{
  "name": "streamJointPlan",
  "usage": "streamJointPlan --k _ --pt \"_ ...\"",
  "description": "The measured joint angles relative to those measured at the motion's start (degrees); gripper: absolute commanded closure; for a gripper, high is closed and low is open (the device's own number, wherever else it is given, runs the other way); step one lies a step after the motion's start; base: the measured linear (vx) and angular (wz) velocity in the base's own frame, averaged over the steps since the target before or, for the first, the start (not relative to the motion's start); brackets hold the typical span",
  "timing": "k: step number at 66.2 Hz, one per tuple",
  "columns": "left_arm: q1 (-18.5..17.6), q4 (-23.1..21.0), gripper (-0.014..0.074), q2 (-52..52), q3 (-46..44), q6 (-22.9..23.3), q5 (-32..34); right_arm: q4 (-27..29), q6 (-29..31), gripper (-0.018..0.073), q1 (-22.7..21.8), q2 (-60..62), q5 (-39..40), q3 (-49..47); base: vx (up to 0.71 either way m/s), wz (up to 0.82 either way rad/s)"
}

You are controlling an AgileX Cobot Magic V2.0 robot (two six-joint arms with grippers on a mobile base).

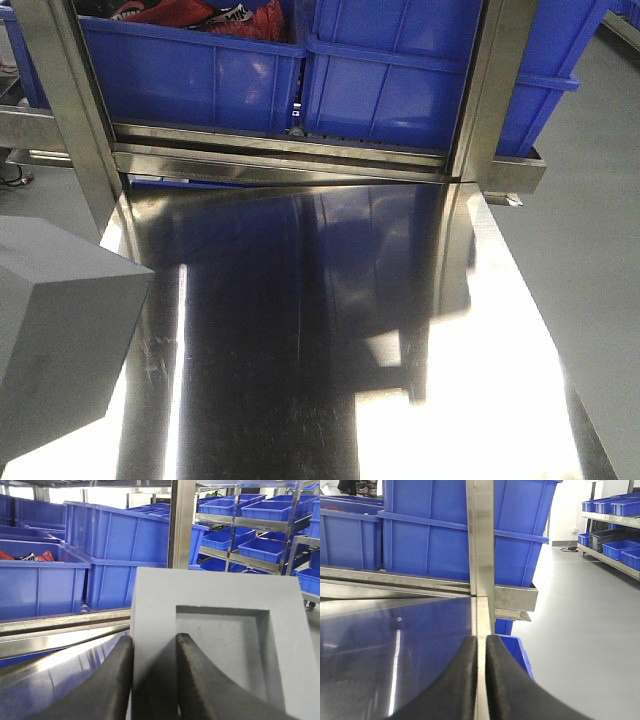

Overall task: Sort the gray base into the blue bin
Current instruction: 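Turn the base away from the table holding the block in the left gripper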

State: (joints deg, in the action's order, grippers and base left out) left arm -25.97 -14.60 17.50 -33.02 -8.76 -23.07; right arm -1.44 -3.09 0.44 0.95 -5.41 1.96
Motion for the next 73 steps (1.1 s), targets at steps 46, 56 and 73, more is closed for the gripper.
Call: streamJointPlan --k 46,56,73 --pt "0.0 0.0 0.0603 0.0 0.0 0.0 0.0 0.0 0.0 0.0564 0.0 0.0 0.0 0.0 -0.02 -0.11" --pt "0.0 0.0 0.0603 0.0 0.0 0.0 0.0 0.0 0.0 0.0564 0.0 0.0 0.0 0.0 -0.08 -0.54" --pt "0.0 0.0 0.0603 0.0 0.0 0.0 0.0 0.0 0.0 0.0564 0.0 0.0 0.0 0.0 -0.10 -0.76"
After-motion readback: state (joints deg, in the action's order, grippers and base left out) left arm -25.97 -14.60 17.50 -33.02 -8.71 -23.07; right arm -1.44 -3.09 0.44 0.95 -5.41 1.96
